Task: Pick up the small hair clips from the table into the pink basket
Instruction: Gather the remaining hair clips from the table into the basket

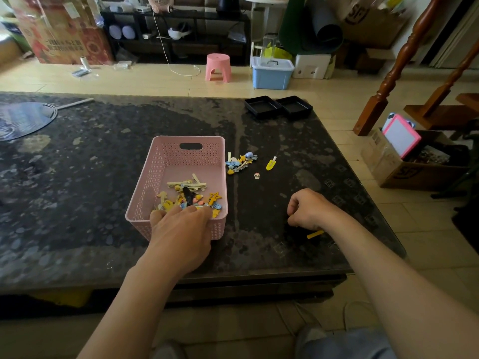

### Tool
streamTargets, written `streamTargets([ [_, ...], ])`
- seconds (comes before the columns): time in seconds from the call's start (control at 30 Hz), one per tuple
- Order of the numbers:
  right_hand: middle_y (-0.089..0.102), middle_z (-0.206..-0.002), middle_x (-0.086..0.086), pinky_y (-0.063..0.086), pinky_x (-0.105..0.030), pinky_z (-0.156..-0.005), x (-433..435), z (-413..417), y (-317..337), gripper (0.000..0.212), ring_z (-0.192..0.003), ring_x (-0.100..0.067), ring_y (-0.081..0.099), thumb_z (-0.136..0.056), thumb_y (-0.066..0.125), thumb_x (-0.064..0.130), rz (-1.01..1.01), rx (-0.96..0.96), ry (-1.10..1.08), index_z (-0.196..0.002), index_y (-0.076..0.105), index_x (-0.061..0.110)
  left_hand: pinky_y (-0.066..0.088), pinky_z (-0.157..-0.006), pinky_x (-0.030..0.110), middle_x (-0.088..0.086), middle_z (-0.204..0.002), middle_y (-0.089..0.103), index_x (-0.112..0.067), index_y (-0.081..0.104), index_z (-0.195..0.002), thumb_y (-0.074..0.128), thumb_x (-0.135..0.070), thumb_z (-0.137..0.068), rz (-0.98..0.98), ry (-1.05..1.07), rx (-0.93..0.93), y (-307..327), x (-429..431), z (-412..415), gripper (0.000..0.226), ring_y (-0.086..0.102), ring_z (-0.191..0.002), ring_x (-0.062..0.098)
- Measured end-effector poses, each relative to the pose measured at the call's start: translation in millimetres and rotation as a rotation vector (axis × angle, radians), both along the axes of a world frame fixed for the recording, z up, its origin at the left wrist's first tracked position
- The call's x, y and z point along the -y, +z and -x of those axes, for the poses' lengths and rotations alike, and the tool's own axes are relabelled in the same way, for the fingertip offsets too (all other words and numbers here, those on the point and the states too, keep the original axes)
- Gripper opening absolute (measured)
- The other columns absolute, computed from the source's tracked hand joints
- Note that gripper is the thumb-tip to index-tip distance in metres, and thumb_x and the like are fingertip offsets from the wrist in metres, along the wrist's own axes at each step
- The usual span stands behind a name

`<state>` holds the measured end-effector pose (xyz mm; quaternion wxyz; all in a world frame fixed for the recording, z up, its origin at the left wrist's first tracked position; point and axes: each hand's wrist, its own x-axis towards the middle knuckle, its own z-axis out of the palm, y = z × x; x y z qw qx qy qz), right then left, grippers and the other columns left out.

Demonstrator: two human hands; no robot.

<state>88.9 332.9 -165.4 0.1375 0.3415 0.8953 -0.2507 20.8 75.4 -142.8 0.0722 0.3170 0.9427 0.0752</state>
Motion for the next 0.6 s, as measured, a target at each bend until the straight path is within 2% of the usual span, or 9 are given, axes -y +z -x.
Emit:
streamTargets([
  [0.13,0.061,-0.094,0.003,0.057,-0.032,-0.078,0,2,2,0.016,-0.087,-0.012,0.061,-0.082,0.076,0.012,-0.009,-0.004,0.038,-0.086,0.067,0.024,0.03,-0.097,0.048,-0.008,-0.103,0.056,-0.033,0.047,-0.102,0.039,-0.034,-0.1,0.004,0.001,-0.005,1,0,0,0.009,0.049,-0.1,0.019],
  [0.3,0.067,-0.089,0.003,0.059,-0.032,-0.073,4,5,6,0.019,-0.083,-0.014,0.066,-0.081,0.074,0.006,-0.017,-0.096,0.022,-0.078,0.07,0.025,0.029,-0.102,0.051,-0.007,-0.108,0.057,-0.034,0.046,-0.103,0.04,-0.035,-0.1,0.016,-0.002,0.014,2,0,0,0.007,0.049,-0.104,0.021],
  [0.4,0.074,-0.076,-0.003,0.062,-0.041,-0.073,16,15,16,0.017,-0.065,-0.017,0.072,-0.079,0.076,0.003,0.109,-0.329,-0.046,-0.077,0.073,0.019,0.029,-0.102,0.052,-0.006,-0.11,0.058,-0.032,0.049,-0.109,0.04,-0.034,-0.1,0.021,0.001,0.008,2,0,1,0.013,0.049,-0.106,0.021],
  [0.47,0.073,-0.075,-0.004,0.062,-0.046,-0.075,31,25,26,0.013,-0.064,-0.018,0.073,-0.08,0.076,0.002,0.226,-0.532,-0.085,-0.084,0.075,0.014,0.029,-0.102,0.051,-0.006,-0.109,0.058,-0.032,0.049,-0.11,0.041,-0.034,-0.1,0.028,0.0,0.005,2,-1,1,0.013,0.049,-0.105,0.021],
  [0.6,0.074,-0.087,-0.002,0.062,-0.037,-0.077,72,47,50,0.02,-0.07,-0.013,0.073,-0.085,0.073,0.006,0.336,-0.774,-0.065,-0.104,0.075,0.011,0.029,-0.1,0.05,-0.006,-0.108,0.058,-0.032,0.049,-0.11,0.044,-0.033,-0.098,0.018,-0.009,-0.018,0,0,0,0.013,0.049,-0.104,0.021],
])
